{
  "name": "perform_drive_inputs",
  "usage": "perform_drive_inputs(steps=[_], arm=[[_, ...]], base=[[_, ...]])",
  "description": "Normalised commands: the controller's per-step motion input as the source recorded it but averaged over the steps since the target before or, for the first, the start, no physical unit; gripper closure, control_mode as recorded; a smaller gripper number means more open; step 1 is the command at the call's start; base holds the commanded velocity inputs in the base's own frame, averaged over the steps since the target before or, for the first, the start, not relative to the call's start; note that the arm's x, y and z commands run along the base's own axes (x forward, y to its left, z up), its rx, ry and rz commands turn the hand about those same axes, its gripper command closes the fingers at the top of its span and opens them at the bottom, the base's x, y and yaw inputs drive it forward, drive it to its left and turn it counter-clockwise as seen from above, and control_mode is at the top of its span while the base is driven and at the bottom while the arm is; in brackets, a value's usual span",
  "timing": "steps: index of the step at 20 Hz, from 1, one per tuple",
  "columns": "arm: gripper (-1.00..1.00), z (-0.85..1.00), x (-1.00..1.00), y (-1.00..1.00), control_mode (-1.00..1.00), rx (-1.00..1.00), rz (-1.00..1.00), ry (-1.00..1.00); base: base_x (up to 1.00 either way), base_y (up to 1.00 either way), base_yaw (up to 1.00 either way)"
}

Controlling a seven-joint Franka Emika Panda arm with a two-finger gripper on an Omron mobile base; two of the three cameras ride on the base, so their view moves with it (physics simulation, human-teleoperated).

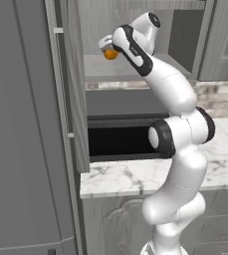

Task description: Pick the oranges from the cabinet and place them in one bowl. Pick the avocado from the sink and place it in the other bowl.

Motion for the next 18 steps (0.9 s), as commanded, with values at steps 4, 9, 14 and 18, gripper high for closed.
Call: perform_drive_inputs(steps=[4,9,14,18], arm=[[1.00,0.00,-0.47,-0.06,-1.00,0.04,0.00,-0.11],[1.00,0.00,-0.47,-0.11,-1.00,0.03,0.00,-0.08],[1.00,0.11,-0.48,-0.18,-1.00,0.00,0.00,-0.01],[1.00,0.16,-0.51,-0.18,-1.00,0.00,0.01,0.00]], base=[[0.00,0.00,0.00],[0.00,0.00,0.00],[0.00,0.00,0.00],[0.00,0.00,0.00]])
